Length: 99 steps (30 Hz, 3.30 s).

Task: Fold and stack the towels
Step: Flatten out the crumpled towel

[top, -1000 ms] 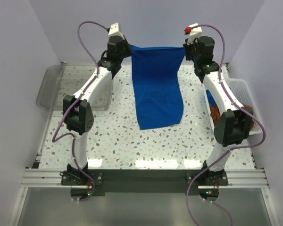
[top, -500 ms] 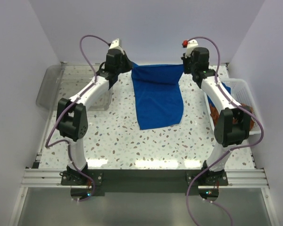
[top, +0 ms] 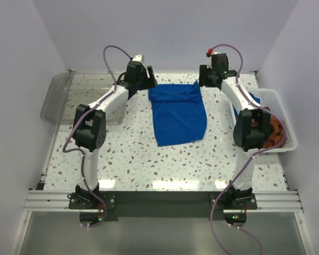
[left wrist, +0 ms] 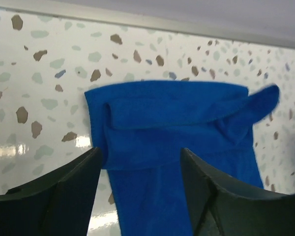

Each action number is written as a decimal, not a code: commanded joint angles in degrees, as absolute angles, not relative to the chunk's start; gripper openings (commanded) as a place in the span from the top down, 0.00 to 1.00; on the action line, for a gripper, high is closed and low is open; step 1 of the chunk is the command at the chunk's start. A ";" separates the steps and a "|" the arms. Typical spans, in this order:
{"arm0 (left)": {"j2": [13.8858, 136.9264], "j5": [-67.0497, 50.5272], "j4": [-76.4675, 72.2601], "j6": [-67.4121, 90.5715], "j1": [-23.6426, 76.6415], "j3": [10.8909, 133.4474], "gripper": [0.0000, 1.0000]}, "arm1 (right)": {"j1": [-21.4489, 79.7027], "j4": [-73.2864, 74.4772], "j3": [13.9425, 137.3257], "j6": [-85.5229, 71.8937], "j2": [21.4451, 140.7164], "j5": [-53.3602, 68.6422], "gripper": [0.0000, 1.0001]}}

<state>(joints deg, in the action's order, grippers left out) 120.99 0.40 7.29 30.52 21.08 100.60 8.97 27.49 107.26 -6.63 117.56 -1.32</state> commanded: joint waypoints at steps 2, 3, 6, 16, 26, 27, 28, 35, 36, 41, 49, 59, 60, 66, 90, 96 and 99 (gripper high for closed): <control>116.38 -0.97 11.15 28.65 21.61 98.81 0.21 | 8.79 33.31 101.90 -14.14 112.86 -0.18 0.40; 114.98 -0.44 11.77 28.57 22.32 97.48 0.20 | 8.79 33.05 99.60 -15.98 111.29 -0.18 0.39; 108.74 2.98 14.76 27.95 27.23 91.25 0.22 | 8.88 31.55 89.59 -19.49 105.31 -0.26 0.40; 102.21 5.19 15.56 31.46 42.18 69.54 0.54 | 8.79 22.07 61.54 -28.30 90.36 -0.18 0.62; 104.24 6.67 14.33 34.71 44.30 59.42 0.86 | 9.05 13.99 51.07 -30.41 88.42 4.48 0.65; 103.89 6.94 14.41 35.06 44.30 58.54 0.89 | 9.05 13.54 50.72 -30.67 88.33 4.74 0.65; 103.19 7.29 14.68 35.85 44.30 56.53 0.94 | 9.05 13.10 49.93 -31.02 88.68 5.09 0.64; 98.18 7.56 14.68 39.28 44.30 47.03 1.00 | 9.58 7.57 45.45 -34.27 90.35 6.50 0.62; 96.87 7.38 14.59 39.55 44.30 45.46 1.00 | 9.75 7.12 45.09 -34.28 90.61 7.29 0.62; 94.49 7.21 14.15 40.95 44.30 42.89 1.00 | 11.34 5.45 44.65 -33.66 91.05 8.61 0.71; 93.08 8.44 15.55 40.78 44.30 43.68 1.00 | 15.28 16.82 51.47 -29.89 89.74 1.36 1.00; 92.28 8.70 16.09 39.99 44.30 44.47 1.00 | 31.72 39.20 79.62 -20.13 104.32 -13.03 0.72; 92.29 8.53 16.08 40.08 44.30 44.56 1.00 | 32.60 38.50 79.45 -19.78 104.07 -11.35 0.66; 90.88 8.26 15.56 40.17 44.30 43.33 1.00 | 31.04 31.38 71.29 -21.26 94.86 -8.18 0.53; 89.74 7.56 15.21 40.43 44.30 42.19 1.00 | 19.95 -4.13 45.10 -62.65 90.00 3.60 0.40; 89.82 7.56 15.38 40.43 44.30 42.36 1.00 | 20.48 -6.50 42.98 -68.90 90.88 4.39 0.37; 90.26 7.38 15.55 40.43 44.30 42.80 1.00 | 20.92 -7.91 42.89 -70.84 91.67 4.39 0.37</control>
<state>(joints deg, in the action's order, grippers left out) 89.86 7.16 10.07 40.93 44.16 43.83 20.27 -3.77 43.29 -66.02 90.80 5.15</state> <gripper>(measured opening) 0.015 0.626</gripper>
